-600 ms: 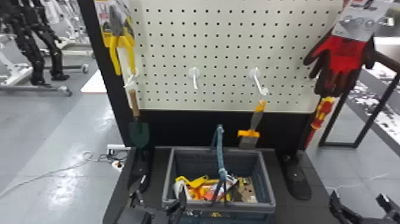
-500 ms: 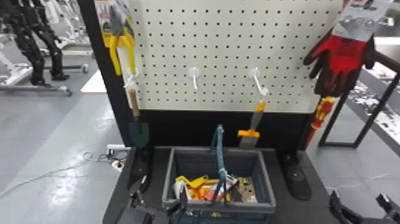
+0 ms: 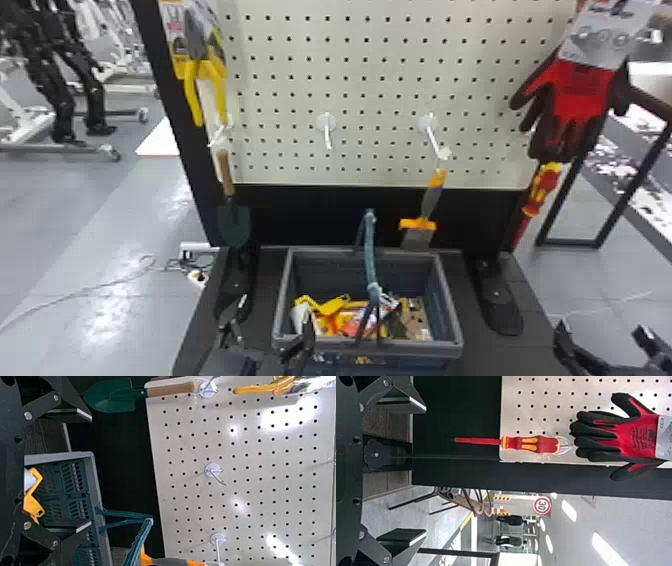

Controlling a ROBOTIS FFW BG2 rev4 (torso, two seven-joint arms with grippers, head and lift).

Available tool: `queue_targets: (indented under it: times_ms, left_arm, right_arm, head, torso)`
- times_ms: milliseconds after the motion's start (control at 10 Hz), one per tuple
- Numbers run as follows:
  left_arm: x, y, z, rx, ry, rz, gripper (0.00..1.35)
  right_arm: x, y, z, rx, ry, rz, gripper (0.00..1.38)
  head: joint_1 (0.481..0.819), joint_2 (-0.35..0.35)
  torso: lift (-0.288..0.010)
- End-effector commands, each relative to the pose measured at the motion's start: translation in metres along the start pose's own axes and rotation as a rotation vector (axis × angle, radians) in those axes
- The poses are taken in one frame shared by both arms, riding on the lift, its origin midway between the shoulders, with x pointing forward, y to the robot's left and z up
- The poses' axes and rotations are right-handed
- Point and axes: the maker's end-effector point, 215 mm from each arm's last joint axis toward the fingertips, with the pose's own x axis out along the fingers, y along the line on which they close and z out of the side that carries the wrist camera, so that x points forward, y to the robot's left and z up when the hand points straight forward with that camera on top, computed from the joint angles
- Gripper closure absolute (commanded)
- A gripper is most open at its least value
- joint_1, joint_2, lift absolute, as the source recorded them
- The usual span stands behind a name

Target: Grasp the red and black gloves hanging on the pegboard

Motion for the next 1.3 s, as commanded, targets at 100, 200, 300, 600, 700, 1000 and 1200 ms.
queue_targets:
  times_ms: [100,200,300,600,700,1000,1200]
  left_arm:
    - [0.000,-0.001,-0.001,0.000,0.005,-0.002,0.35]
    - [0.000,-0.001,-0.002,0.000,0.006,-0.002,0.35]
    - [0.001,-0.001,-0.002,0.001,0.006,-0.002,0.35]
    - [0.001,-0.002,-0.002,0.001,0.008,-0.005,0.35]
    - [0.002,-0.002,-0.001,0.001,0.007,-0.005,0.35]
    - [0.003,-0.004,-0.002,0.003,0.012,-0.012,0.35]
    - [0.005,-0.006,-0.002,0.006,0.015,-0.017,0.35]
  right_arm:
    - [0.002,-0.010,0.012,-0.010,-0.012,-0.011,0.19]
    - [0.004,-0.022,0.027,-0.036,-0.026,-0.026,0.19]
    - [0.008,-0.036,0.033,0.007,-0.011,-0.038,0.19]
    - [0.042,-0.080,0.093,-0.044,0.003,0.053,0.19]
    - [0.051,-0.094,0.111,-0.021,-0.009,0.051,0.19]
    - [0.084,-0.114,0.165,0.016,-0.001,0.146,0.19]
    - [0.102,-0.125,0.226,-0.003,-0.035,0.215,0.19]
  head:
    - [0.549,0.000]
    - [0.549,0.000]
    - [0.549,0.000]
    - [0.549,0.000]
    - [0.549,0.000]
    - [0.549,0.000]
    - [0.549,0.000]
  torso:
    - [-0.100]
    - [-0.100]
    - [-0.100]
    - [-0.100]
    - [-0.100]
    - [-0.100]
    - [-0.100]
